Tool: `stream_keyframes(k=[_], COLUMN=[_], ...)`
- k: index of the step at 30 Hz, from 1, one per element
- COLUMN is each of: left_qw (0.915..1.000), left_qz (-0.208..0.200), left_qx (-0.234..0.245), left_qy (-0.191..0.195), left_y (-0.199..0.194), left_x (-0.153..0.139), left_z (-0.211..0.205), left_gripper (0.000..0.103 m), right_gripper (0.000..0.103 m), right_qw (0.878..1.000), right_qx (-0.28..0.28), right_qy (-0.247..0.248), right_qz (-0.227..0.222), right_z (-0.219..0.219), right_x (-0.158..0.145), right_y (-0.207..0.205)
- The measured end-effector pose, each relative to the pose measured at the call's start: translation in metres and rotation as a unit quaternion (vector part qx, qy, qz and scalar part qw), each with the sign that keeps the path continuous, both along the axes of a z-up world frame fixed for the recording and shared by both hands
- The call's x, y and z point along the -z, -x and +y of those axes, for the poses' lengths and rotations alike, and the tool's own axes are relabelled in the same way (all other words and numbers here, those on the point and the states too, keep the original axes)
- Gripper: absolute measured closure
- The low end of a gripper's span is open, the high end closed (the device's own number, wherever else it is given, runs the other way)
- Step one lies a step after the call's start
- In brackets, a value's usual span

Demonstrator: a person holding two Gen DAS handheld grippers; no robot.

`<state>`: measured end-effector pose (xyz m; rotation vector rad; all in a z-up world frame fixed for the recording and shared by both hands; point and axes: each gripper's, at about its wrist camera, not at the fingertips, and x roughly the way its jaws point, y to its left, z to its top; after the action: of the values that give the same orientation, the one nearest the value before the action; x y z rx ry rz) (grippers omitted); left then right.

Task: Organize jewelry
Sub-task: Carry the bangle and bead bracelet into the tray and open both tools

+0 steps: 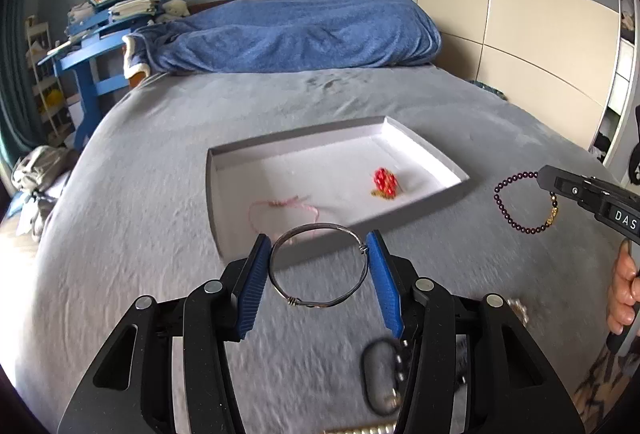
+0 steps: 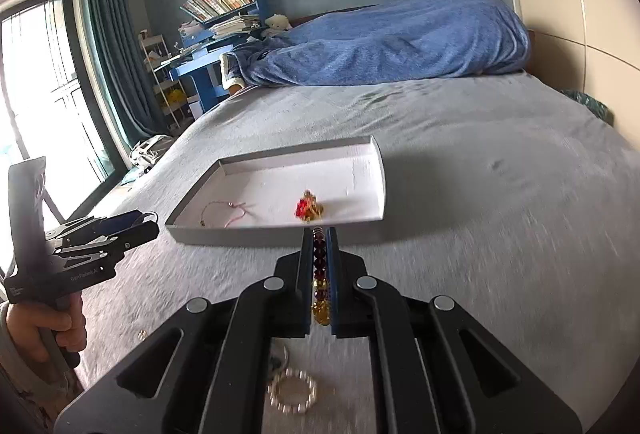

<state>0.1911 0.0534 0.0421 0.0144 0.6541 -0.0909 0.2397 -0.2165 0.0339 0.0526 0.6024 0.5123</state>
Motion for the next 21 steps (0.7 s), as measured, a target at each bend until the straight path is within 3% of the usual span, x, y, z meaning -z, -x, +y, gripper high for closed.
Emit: stream_keyframes(k=[13,21], left_qw=[0.9999,0.9991], left_qz=[0.004,0.032], left_qx=[-0.012,-0.022], left_qy=[-0.011,-0.019], left_y=[-0.093,-0.149], left_x=[-0.006,0.006], left_z=[0.011,0.023], left_gripper=[0.052,0.052], right_gripper=[0.097,0.097], right_qw=[0.999,0.999], right_qx=[-0.022,-0.029], right_qy=[0.023,0.030], right_qz=[-0.003,0.024], right_z=[0.059,0.095], right_x=[-0.013,0.000], right_y=[-0.089,-0.151])
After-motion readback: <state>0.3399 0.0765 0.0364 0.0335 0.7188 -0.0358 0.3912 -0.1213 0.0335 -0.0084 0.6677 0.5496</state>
